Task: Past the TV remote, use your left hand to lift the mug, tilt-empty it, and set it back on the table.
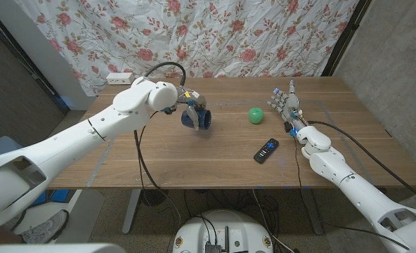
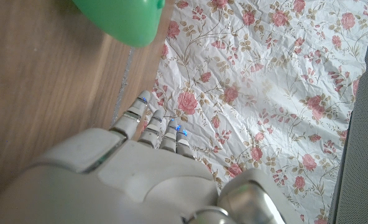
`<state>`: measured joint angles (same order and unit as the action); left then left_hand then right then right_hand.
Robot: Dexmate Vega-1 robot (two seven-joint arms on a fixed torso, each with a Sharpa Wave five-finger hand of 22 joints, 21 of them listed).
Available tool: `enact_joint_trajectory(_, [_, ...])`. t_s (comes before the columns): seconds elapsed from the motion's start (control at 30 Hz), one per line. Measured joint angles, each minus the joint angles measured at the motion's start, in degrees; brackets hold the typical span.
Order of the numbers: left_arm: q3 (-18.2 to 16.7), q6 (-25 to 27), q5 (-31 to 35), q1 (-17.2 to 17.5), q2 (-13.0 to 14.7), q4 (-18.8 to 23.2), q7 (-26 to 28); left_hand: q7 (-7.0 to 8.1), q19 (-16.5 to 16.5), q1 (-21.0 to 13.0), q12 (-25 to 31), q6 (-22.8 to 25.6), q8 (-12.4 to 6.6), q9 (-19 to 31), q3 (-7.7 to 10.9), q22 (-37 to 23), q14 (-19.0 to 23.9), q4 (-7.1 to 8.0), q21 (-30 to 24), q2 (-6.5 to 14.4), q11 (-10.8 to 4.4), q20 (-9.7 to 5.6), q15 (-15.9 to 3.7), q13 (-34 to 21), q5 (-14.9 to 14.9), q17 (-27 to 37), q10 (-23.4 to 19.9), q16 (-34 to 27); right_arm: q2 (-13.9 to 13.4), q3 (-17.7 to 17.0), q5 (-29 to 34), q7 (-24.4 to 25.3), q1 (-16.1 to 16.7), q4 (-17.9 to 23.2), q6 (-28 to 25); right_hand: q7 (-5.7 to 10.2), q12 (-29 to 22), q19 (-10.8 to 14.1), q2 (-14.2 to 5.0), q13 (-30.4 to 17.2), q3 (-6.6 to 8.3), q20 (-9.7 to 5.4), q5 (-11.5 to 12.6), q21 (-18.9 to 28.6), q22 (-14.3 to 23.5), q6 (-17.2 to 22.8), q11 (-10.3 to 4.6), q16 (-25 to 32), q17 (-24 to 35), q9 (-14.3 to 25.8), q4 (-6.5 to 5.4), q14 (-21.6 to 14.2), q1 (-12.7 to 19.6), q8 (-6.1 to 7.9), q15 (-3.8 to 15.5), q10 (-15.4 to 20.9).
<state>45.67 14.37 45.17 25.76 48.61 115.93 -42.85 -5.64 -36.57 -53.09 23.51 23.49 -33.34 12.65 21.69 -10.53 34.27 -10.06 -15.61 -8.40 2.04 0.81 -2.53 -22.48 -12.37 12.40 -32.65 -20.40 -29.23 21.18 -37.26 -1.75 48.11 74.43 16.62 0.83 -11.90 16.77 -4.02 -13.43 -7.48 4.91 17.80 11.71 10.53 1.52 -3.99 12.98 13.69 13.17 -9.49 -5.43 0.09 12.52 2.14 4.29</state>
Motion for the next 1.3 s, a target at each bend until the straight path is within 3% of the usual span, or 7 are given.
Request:
enact_joint_trajectory(0.7, [1.11,-3.33,11.85,-0.26,-2.91,0.66,-7.42,-0.19,-0.21,0.0,0.0,0.19,0.0,0.12,-0.26,0.0,0.75,0.26,0.0,0.0,0.32,0.21,0.47,0.01,-0.09,-0.31,-0.32,0.06,-0.01,0.0,0.0,-0.02,-0.02,-0.01,0.0,0.0,0.0,0.0,0.0,0.0,0.0,0.0,0.0,0.0,0.0,0.0,0.0,0.0,0.0,0.0,0.0,0.0,0.0,0.0,0.0,0.0])
enact_joint_trajectory(1.3, [2.09,-7.56,17.29,-2.39,-5.45,-2.48,-14.72,-0.19,-0.2,0.0,0.01,0.19,0.0,0.13,-0.27,0.0,0.94,0.27,0.0,0.0,0.31,0.21,0.29,0.01,-0.43,-0.13,-0.31,0.88,-0.02,-0.01,0.0,-0.03,-0.02,-0.02,0.0,0.0,0.0,0.0,0.0,0.0,0.0,0.0,0.0,0.0,0.0,0.0,0.0,0.0,0.0,0.0,0.0,0.0,0.0,0.0,0.0,0.0])
